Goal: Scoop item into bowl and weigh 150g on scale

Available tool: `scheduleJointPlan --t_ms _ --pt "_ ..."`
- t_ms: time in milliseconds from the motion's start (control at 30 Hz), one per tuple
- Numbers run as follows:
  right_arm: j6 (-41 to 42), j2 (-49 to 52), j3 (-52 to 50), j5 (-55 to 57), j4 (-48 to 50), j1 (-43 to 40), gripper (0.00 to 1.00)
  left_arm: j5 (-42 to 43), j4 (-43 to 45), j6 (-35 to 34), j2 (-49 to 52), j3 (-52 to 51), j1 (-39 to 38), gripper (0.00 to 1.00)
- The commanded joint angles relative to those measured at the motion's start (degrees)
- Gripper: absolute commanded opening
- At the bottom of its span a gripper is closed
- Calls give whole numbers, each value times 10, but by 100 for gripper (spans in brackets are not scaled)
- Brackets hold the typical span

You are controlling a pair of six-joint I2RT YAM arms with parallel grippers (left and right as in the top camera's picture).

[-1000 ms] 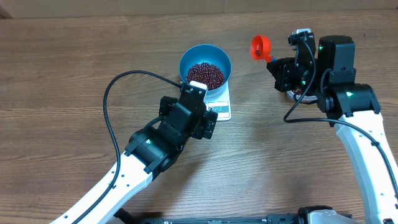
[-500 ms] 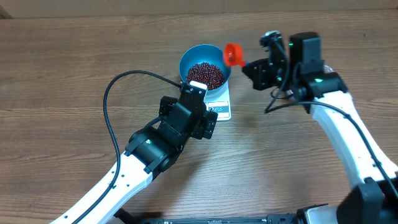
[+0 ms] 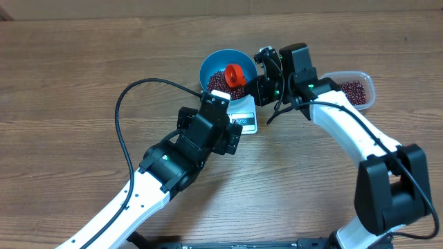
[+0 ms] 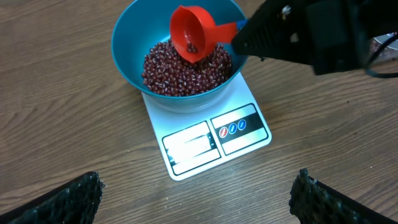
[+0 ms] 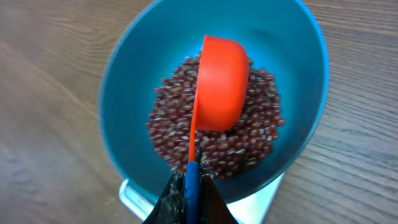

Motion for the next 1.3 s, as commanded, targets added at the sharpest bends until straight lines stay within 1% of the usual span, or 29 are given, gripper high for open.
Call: scheduleJointPlan --t_ms 0,133,267,433,600,733,933,1267 --pt "-11 14 12 31 10 2 4 -8 1 -8 6 -4 0 100" --pt "-30 21 12 34 10 2 4 -8 1 -8 6 -4 0 100" --pt "-30 21 12 33 6 3 4 -8 1 -8 6 -4 0 100" --pt "-30 21 12 -9 -12 12 4 -8 1 -8 6 -4 0 100" --pt "-30 21 12 -21 -18 25 4 -8 1 -8 6 -4 0 100" --pt "-30 20 13 -76 -16 26 4 -8 1 -8 6 -4 0 100" --pt "-30 11 14 -87 1 11 4 -8 1 -8 6 -4 0 99" --pt "-36 -25 14 -87 2 -16 4 -8 1 -8 6 -4 0 100"
